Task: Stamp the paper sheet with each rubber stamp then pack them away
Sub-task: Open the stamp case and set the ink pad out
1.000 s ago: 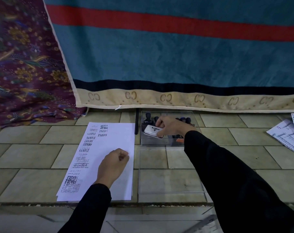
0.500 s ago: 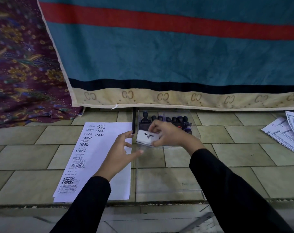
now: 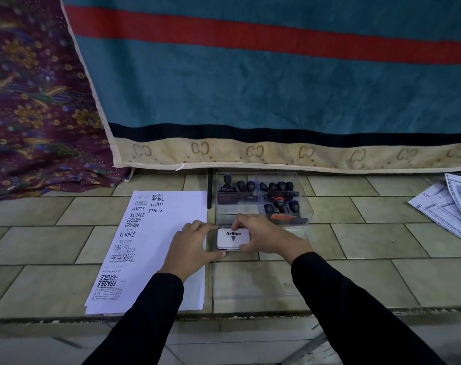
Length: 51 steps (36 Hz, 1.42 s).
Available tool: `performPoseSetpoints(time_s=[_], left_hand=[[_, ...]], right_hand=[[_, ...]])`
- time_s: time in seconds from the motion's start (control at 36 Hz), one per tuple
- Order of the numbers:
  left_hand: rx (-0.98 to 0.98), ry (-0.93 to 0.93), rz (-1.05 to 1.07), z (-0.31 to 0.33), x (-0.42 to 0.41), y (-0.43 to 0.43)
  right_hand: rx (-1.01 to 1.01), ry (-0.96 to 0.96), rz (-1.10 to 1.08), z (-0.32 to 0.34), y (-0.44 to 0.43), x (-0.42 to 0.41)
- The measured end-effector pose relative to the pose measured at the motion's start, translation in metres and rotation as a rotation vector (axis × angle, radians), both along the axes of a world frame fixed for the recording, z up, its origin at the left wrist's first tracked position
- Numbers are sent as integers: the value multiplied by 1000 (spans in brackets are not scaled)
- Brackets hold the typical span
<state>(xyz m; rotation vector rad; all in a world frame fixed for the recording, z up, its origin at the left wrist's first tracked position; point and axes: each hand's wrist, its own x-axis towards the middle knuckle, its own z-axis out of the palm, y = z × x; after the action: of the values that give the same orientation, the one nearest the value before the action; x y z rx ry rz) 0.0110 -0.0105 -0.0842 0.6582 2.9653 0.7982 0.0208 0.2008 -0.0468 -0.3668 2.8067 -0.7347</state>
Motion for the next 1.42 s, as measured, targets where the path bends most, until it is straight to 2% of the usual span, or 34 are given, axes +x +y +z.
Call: performPoseSetpoints(time_s=[0.28,0.56,0.92,1.25,1.42], left_hand=[[1,-18,9,-6,-1,0],[16,-225,69,-1,-10,5],[60,-245,106,-7,-12,3],[114,-253,126,-5,-6,2],[216,-287,136,-1,-1,0]], right_hand=[[-38,72,17,-7,0,9],[-28,92,13,-11,4,9],[-271,129,-108,-6,10,13],[-635,226,-594,-18,-10,11],[-598,229,-691,-26,-13,10]])
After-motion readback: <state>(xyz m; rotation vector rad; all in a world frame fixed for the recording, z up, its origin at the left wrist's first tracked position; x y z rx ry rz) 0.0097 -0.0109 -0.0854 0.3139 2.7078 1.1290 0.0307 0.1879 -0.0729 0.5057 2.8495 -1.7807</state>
